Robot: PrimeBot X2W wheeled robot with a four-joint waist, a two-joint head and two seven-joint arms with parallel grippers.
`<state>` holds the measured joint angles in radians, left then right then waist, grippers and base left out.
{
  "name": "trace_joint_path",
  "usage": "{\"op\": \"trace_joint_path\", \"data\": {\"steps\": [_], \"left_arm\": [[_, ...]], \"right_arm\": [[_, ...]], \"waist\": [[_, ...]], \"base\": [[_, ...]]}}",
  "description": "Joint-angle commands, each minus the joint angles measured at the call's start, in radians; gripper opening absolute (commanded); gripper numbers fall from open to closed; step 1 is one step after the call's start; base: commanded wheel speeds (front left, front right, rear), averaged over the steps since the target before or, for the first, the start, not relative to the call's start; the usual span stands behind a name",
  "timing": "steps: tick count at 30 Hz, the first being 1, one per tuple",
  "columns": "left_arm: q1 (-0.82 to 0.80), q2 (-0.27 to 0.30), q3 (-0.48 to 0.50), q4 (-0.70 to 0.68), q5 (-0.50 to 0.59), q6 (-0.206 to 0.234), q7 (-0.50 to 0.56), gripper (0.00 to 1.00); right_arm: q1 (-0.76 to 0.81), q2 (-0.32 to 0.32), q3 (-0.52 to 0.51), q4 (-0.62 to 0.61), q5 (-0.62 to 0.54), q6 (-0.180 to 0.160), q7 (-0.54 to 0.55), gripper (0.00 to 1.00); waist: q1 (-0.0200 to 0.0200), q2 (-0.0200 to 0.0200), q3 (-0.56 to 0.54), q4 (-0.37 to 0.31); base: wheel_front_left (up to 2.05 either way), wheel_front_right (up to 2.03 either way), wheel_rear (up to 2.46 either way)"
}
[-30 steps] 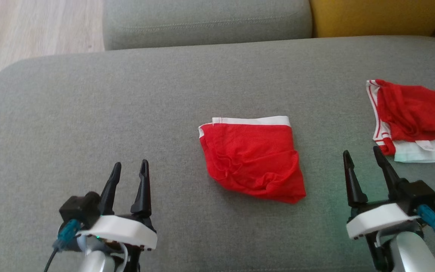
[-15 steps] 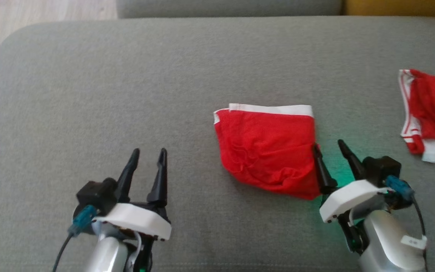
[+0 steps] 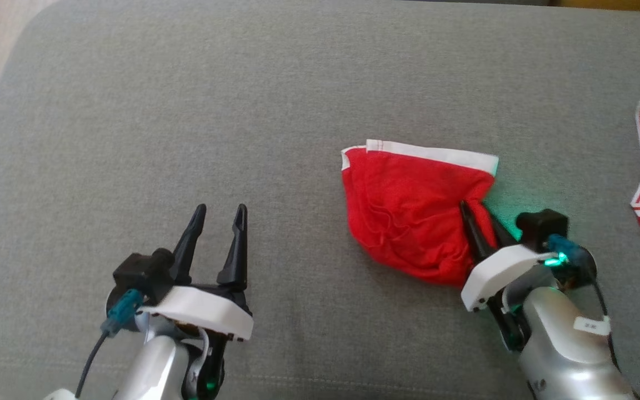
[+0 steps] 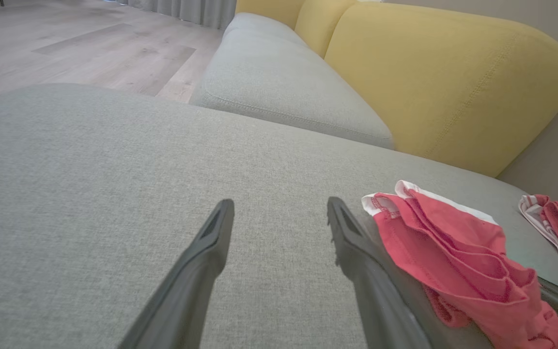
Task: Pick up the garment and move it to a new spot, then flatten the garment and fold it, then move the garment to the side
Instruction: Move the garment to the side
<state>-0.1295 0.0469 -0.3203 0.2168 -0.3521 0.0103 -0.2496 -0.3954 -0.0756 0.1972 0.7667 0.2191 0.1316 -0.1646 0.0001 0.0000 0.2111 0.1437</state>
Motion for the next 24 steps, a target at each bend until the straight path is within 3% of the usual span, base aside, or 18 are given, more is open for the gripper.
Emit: {"op": "trace_joint_path", "data": {"steps": [1, 7, 12, 17, 24], "left_arm": [[-0.033, 0.003, 0.033, -0.033, 0.005, 0.008, -0.012, 1.00], [-0.032, 0.003, 0.041, -0.040, 0.006, 0.006, -0.012, 1.00], [-0.043, 0.003, 0.051, -0.048, 0.018, 0.001, -0.012, 1.00], [-0.074, 0.003, 0.043, -0.053, 0.030, -0.008, -0.012, 1.00], [-0.146, 0.003, 0.034, -0.050, 0.057, -0.025, -0.012, 1.00]], "right_arm": [[-0.024, -0.007, 0.049, -0.008, -0.032, -0.001, -0.027, 0.00], [-0.071, -0.092, 0.142, -0.046, -0.199, -0.001, -0.077, 0.00], [-0.135, -0.202, 0.241, -0.124, -0.286, -0.001, -0.084, 0.00], [-0.230, -0.358, 0.303, -0.179, -0.240, -0.001, -0.039, 0.00], [-0.358, -0.547, 0.322, -0.192, -0.081, -0.001, 0.046, 0.00]], "waist": [[-0.0001, 0.0000, -0.003, -0.010], [-0.0001, 0.0000, -0.016, -0.071], [-0.0001, 0.0000, 0.000, -0.154], [-0.0001, 0.0000, 0.048, -0.221], [-0.0001, 0.0000, 0.161, -0.272]], "base": [[0.00, 0.00, 0.00], [0.00, 0.00, 0.00], [0.00, 0.00, 0.00], [0.00, 0.00, 0.00], [0.00, 0.00, 0.00]]}}
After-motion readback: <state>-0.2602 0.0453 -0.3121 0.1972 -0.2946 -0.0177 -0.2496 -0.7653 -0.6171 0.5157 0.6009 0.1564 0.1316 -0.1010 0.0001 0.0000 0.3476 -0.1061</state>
